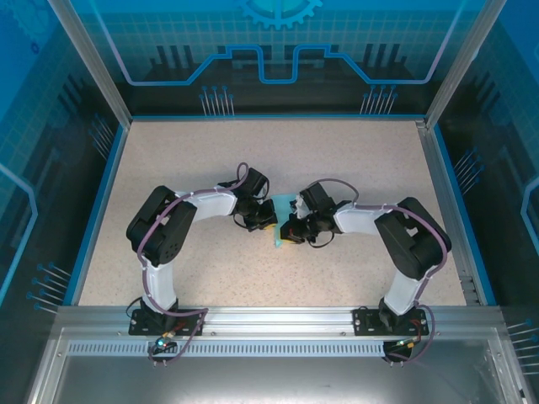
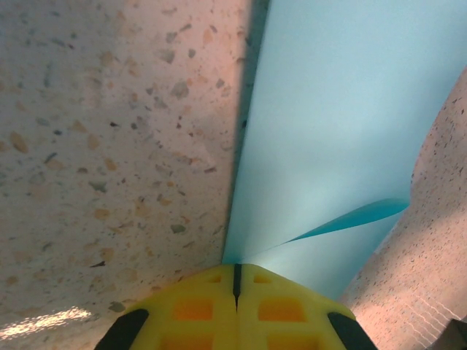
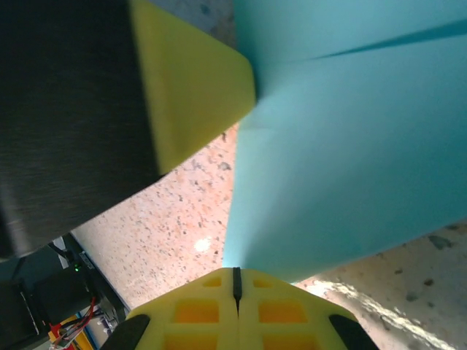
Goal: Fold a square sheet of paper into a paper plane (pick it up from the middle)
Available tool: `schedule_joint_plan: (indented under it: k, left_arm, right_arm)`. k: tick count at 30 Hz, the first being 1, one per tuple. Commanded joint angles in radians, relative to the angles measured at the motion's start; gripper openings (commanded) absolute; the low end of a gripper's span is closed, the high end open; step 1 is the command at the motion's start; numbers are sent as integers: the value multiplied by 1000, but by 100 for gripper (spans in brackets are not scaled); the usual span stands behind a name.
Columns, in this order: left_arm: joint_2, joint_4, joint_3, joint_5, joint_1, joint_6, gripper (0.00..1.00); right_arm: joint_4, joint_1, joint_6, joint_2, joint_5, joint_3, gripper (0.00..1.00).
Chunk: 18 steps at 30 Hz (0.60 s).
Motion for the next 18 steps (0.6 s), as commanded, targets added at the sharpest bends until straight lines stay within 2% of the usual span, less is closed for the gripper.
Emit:
schedule_joint_plan:
  k: [1,9,18]
  left_arm:
    - [61,-129,-29,-68,-13,7,0]
    - [62,-124,-36,-71,-16,7,0]
    - [64,-126,-35,-68,-15,6,0]
  right_arm:
    - [4,16,-4,26,-26,-14,5]
    - [-22,8,-32,67,13,-29,4]
    - [-23,26,-65,-17,-17,3,5]
